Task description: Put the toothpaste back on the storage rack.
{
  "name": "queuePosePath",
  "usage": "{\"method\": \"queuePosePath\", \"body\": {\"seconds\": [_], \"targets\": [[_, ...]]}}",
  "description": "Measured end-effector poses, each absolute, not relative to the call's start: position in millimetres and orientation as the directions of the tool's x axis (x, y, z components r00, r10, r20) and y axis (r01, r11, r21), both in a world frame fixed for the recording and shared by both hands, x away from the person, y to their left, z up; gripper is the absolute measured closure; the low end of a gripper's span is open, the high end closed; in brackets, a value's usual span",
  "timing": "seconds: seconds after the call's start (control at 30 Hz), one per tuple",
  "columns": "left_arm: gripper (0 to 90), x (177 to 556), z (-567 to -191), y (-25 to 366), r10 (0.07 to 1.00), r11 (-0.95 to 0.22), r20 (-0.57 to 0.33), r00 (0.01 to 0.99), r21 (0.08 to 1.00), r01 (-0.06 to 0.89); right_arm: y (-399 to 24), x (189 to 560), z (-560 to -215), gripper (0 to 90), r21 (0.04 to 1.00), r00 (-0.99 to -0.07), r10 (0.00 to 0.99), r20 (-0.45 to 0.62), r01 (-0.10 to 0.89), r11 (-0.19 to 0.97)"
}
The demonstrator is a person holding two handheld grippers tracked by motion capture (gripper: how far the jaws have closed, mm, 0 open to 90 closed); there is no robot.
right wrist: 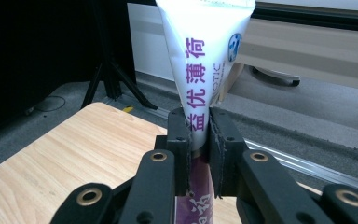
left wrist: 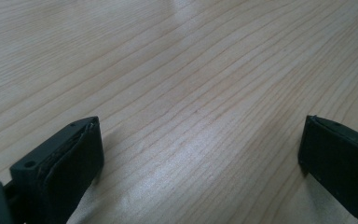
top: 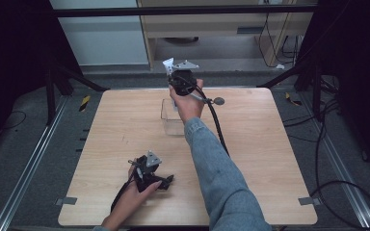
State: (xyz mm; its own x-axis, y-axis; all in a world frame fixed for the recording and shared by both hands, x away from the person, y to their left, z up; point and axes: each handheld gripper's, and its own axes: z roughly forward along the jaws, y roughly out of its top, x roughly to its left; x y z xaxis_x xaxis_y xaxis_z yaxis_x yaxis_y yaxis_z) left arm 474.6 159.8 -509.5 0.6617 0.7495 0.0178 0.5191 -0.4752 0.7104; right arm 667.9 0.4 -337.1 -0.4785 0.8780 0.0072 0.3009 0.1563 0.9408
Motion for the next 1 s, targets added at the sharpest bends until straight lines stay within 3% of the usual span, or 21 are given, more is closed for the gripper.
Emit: {"method": "queuePosePath", "body": {"seconds": [1.0], "targets": [[0.0, 475, -510, 160, 0.75, -0.475, 0.019, 0.661, 0.711, 0.519, -9, 646, -371, 80.0, 0.905, -0.503, 0.864, -0.019, 0.358, 0.228]]}}
